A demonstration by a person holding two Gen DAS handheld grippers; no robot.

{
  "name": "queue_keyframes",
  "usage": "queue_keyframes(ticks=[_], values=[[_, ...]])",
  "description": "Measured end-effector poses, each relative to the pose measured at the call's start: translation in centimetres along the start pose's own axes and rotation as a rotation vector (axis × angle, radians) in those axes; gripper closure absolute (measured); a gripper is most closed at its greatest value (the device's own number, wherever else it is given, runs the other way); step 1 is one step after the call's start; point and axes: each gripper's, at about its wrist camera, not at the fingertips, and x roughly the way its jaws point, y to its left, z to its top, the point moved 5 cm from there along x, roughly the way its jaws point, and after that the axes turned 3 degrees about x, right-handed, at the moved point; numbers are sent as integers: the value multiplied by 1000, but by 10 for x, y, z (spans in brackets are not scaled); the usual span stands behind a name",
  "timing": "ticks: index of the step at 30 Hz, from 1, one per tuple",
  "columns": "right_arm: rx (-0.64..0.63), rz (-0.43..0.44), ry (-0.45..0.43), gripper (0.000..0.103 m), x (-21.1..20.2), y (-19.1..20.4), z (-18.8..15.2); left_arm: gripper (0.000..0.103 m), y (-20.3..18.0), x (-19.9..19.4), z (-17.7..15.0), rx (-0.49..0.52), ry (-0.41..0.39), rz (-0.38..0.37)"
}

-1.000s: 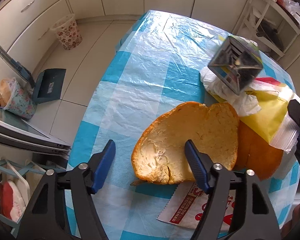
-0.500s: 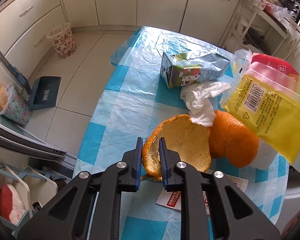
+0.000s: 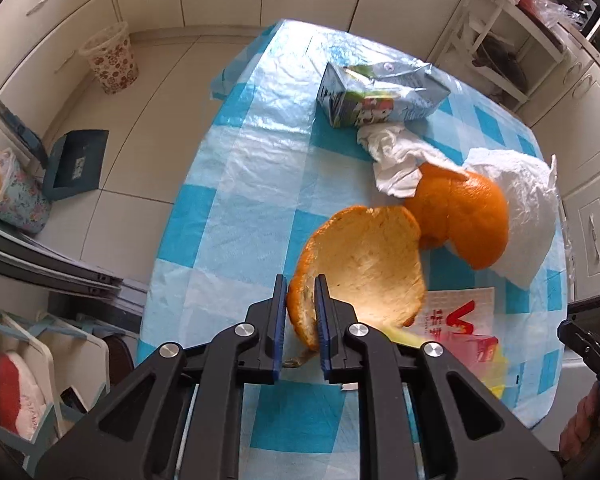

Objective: Collect trash

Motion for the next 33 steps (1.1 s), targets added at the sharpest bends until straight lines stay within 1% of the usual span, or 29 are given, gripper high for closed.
queue_keyframes(ticks=[1, 2, 3, 4, 5, 6, 7, 9, 10, 13, 14, 16, 17, 19, 20, 21, 22, 23, 25, 26, 27, 28, 30, 33], values=[[2, -18, 16, 100, 4, -3, -2, 89, 0, 4, -1, -4, 13, -2], [4, -33, 28, 98, 7, -6, -4, 87, 1, 7, -3, -4, 20, -2], [5, -46, 41, 84, 11, -8, -5, 81, 2, 9, -3, -5, 22, -2], [1, -59, 46, 71, 13, -8, -5, 71, 2, 10, -3, -7, 21, 5], [-14, -84, 39, 49, 14, -7, -5, 67, 2, 12, -3, -6, 18, 13], [-36, -106, 33, 44, 14, -5, -5, 63, 2, 13, -2, -2, 16, 20], [-65, -120, 40, 44, 17, -2, -6, 61, 1, 15, -1, 4, 14, 27], [-110, -145, 66, 37, 23, 0, -14, 59, 0, 18, 0, 9, 15, 37], [-135, -169, 75, 36, 27, 2, -16, 57, -2, 19, 1, 15, 9, 44], [-223, -229, 139, 36, 42, 5, -29, 56, -8, 21, 4, 30, 10, 47], [-262, -244, 146, 33, 45, 8, -34, 56, -9, 22, 4, 34, 10, 48], [-331, -266, 161, 32, 47, 15, -43, 55, -10, 22, 5, 40, 10, 47], [-357, -267, 170, 33, 49, 17, -48, 55, -11, 22, 6, 40, 10, 49], [-394, -260, 169, 48, 50, 24, -56, 55, -11, 23, 6, 44, 8, 54], [-418, -260, 172, 69, 51, 26, -60, 55, -11, 23, 6, 47, 6, 59], [-422, -248, 184, 97, 54, 28, -63, 55, -11, 23, 6, 50, 4, 64], [-409, -225, 205, 102, 56, 27, -66, 56, -12, 23, 6, 53, 3, 70], [-408, -219, 196, 102, 57, 28, -67, 59, -13, 23, 6, 55, 2, 69], [-410, -217, 182, 102, 56, 28, -66, 79, -13, 21, 5, 52, 0, 56], [-399, -203, 165, 102, 53, 30, -64, 82, -13, 18, 5, 48, -8, 60], [-387, -191, 146, 102, 49, 30, -60, 87, -12, 16, 6, 44, -17, 56], [-376, -178, 123, 102, 44, 31, -55, 91, -10, 11, 7, 31, -30, 53], [-361, -155, 86, 102, 36, 33, -50, 94, -4, 4, 10, 12, -54, 66], [-374, -130, 73, 102, 28, 36, -47, 96, 6, -6, 13, -28, -83, 66]])
